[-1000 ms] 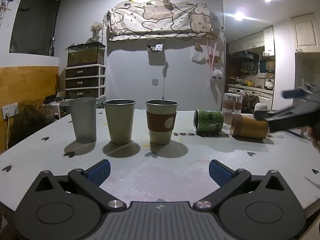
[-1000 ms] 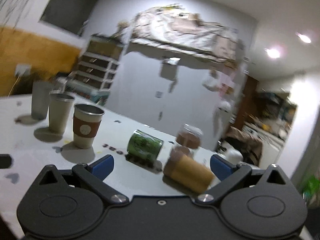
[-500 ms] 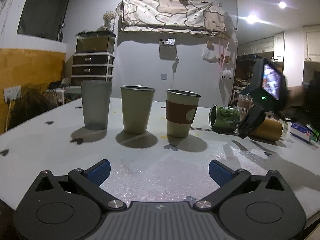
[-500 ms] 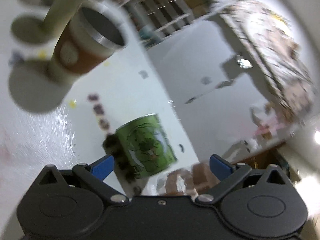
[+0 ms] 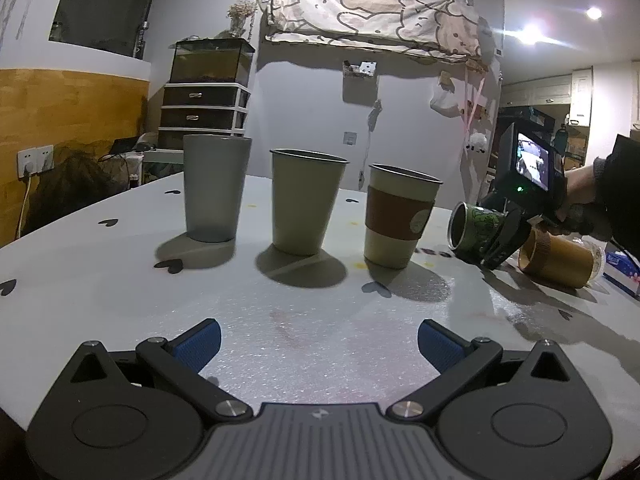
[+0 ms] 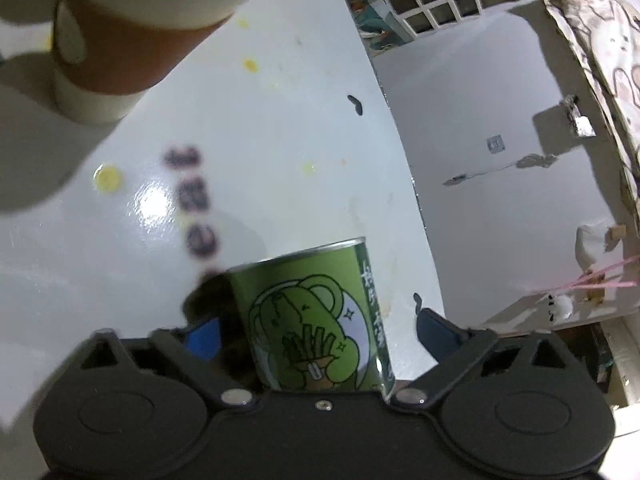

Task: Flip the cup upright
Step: 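Reach the right tool to the green tin lying on its side and grasp it, then lift the green tin with the right tool and rotate it open end up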

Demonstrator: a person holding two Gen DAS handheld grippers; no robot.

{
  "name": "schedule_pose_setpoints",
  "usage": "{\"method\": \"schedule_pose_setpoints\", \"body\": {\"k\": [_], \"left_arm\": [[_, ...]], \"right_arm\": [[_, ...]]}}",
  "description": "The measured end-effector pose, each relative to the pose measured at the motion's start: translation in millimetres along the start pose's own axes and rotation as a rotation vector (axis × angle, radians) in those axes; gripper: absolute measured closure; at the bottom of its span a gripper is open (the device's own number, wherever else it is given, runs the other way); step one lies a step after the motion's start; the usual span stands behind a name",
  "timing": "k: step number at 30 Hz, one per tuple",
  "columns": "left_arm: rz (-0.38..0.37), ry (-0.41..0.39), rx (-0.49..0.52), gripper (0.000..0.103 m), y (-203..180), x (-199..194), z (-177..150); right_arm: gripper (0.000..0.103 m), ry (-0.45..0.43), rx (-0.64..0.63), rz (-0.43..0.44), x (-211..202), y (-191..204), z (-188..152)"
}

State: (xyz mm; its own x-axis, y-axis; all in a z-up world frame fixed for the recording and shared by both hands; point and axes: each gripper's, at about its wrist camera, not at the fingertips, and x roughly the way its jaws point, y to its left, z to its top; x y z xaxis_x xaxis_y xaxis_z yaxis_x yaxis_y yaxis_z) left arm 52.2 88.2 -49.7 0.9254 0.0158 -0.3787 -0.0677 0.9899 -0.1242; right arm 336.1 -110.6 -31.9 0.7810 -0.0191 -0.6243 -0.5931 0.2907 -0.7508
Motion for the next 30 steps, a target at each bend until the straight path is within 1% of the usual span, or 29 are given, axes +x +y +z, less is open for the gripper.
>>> {"method": "schedule_pose_setpoints", "body": {"k": [1,5,6,8,16,21,25,26,28,30], "left_arm": [[-0.004,0.001,0.004,0.0,-2,0,0],[-0.028,0.005,0.022,0.0,-10,-2,0],[-0.033,0.005,0.026,0.0,-12,-3,-1],[-0.039,0.006,0.026,0.0,-14,-4,-1],[-0.072,-0.014,0.044,0.0,-25,-24,-8],[-0.091,-0.022,0.047,0.0,-31,-40,-13],[-0.105,-0.038,0.053,0.0,-35,-51,-13],[-0.11,-0.038,0.053,0.0,-35,-52,-13],[-0.121,-0.033,0.046,0.0,-36,-51,-11],[-0.13,-0.023,0.029,0.0,-37,-48,-8]], "right_arm": [[0.024,-0.001,0.01,-0.001,-2,3,0],[0.025,-0.01,0.008,-0.073,-12,19,-4],[0.025,-0.007,0.027,-0.074,-16,20,-5],[0.025,-0.016,0.088,-0.043,-31,23,-8],[0.025,-0.06,0.413,0.178,-112,33,-33],[0.025,-0.023,0.703,0.364,-150,33,-55],[0.025,0.036,1.024,0.562,-169,31,-83],[0.025,0.044,1.079,0.599,-177,35,-90],[0.025,0.056,1.154,0.647,-190,42,-100],[0.025,0.07,1.21,0.661,-201,52,-110]]}}
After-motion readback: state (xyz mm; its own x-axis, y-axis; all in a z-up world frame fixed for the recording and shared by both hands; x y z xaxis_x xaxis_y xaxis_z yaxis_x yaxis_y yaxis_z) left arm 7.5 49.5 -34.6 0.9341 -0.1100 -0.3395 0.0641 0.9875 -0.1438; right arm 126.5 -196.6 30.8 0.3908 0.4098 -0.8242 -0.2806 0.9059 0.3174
